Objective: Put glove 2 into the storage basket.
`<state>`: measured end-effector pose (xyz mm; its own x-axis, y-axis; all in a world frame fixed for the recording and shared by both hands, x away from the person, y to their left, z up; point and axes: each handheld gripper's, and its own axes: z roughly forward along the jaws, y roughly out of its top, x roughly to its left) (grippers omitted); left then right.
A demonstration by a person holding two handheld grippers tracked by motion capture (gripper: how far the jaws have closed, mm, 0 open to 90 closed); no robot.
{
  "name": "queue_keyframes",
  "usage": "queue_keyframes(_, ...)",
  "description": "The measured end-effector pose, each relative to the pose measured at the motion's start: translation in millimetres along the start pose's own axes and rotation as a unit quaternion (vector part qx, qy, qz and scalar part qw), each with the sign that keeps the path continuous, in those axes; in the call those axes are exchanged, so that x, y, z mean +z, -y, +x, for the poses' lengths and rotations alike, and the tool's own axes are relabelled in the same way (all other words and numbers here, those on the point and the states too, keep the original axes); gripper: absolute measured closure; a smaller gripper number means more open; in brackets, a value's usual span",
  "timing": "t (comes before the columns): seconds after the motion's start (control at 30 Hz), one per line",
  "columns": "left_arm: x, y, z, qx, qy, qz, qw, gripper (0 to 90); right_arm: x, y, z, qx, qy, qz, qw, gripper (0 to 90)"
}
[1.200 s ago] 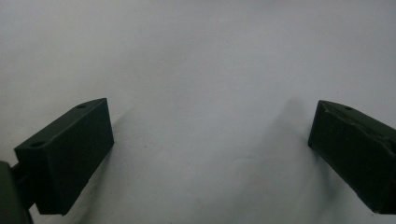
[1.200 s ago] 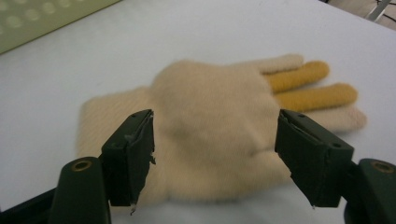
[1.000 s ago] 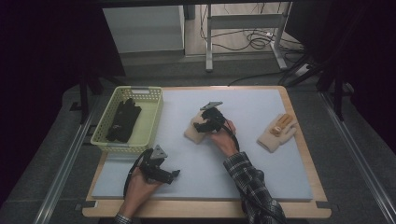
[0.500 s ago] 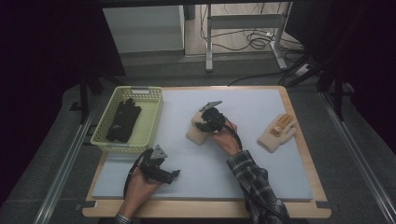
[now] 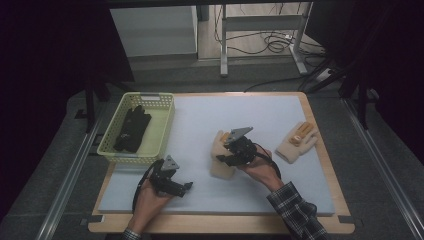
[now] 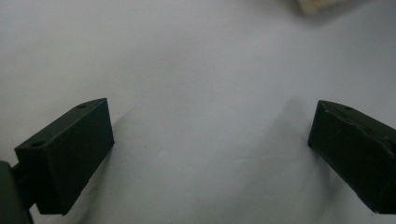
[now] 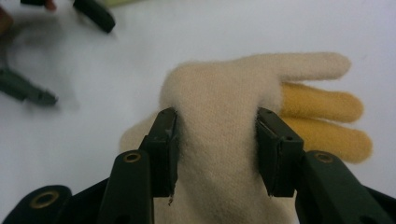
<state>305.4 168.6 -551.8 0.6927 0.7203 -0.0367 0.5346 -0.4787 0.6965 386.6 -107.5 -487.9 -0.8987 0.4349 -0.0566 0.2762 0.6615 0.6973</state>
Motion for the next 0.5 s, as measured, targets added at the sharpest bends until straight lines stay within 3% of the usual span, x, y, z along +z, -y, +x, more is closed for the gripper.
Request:
queue_keyframes(0.13, 0.0, 0.1, -0.2, -0.001, 0.0, 0.0, 1.0, 0.2, 9.9, 16.5, 1.3, 0.014, -0.019, 0.01, 0.9997, 40.9)
queue_keyframes(0.2, 0.0, 0.1, -0.1, -0.001, 0.0, 0.0, 1.0, 0.2, 18.0, 21.9, 2.5, 0.011, -0.011, 0.025, 0.9996, 32.8)
queue_keyframes(0.3, 0.0, 0.1, -0.2, -0.001, 0.0, 0.0, 1.0, 0.2, 17.7, 22.6, 0.9, 0.02, -0.01, 0.013, 0.9997, 27.3)
queue_keyframes(0.5, 0.0, 0.0, -0.1, -0.001, 0.0, 0.0, 1.0, 0.2, 2.5, 24.4, -4.9, 0.046, 0.009, -0.007, 0.9989, 25.1)
